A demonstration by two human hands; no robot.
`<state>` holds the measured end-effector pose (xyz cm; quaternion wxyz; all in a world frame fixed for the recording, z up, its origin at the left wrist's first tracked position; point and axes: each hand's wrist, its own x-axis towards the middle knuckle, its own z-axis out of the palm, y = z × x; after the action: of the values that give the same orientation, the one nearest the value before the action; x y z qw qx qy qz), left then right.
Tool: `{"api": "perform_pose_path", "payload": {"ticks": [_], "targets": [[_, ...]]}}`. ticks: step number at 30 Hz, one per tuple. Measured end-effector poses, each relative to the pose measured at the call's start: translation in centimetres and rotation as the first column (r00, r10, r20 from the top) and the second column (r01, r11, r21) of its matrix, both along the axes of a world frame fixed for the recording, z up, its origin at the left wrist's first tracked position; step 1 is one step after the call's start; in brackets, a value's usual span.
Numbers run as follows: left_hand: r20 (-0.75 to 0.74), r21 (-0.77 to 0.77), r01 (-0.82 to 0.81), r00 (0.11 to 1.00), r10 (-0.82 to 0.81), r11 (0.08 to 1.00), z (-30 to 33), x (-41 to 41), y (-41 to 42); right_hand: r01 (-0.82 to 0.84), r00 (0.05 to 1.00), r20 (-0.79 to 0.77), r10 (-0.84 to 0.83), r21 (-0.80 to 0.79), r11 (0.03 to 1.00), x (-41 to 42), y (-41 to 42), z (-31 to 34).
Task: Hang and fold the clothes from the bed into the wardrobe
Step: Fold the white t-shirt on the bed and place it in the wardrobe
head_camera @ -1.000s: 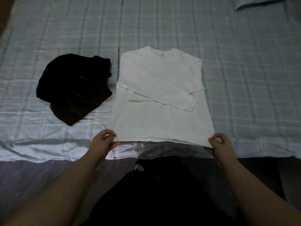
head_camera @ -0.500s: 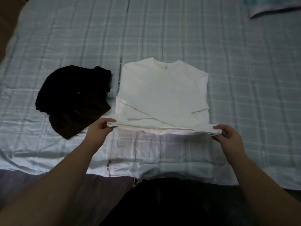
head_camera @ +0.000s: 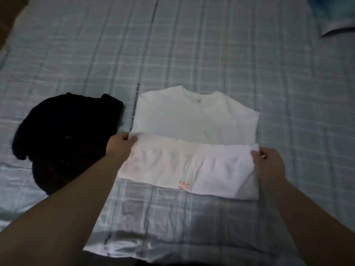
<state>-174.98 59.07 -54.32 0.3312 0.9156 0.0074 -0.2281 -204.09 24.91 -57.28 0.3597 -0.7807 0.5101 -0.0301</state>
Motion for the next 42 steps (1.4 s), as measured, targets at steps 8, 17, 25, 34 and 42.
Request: {"api": "perform_pose_path", "payload": {"ticks": [8, 17, 25, 34, 42], "targets": [[0.327, 0.384, 0.217, 0.877, -0.352, 0.898, -8.8, 1.5, -1.0, 0.015, 0.992, -0.114, -0.055, -0.33, 0.944, 3.2, 0.8, -6.0], [0.186, 0.498, 0.654, 0.56, -0.807, 0.569, -12.0, -2.3, -1.4, -0.478, 0.844, -0.411, 0.344, -0.286, 0.831, 3.0, 4.8, -8.1], [0.307, 0.438, 0.669, 0.516, -0.8, 0.6, -9.7, 1.6, -4.0, -0.355, 0.928, -0.256, 0.27, -0.389, 0.85, 6.2, 3.0, -6.6], [0.248, 0.429, 0.674, 0.552, -0.796, 0.601, -12.2, 18.0, -15.7, -0.374, 0.927, -0.199, 0.319, -0.423, 0.825, 19.2, -7.5, -7.7], [0.18, 0.327, 0.638, 0.682, -0.709, 0.697, -10.5, 19.8, -19.4, -0.321, 0.905, -0.38, 0.19, -0.319, 0.892, 23.0, -9.6, -6.9]]}}
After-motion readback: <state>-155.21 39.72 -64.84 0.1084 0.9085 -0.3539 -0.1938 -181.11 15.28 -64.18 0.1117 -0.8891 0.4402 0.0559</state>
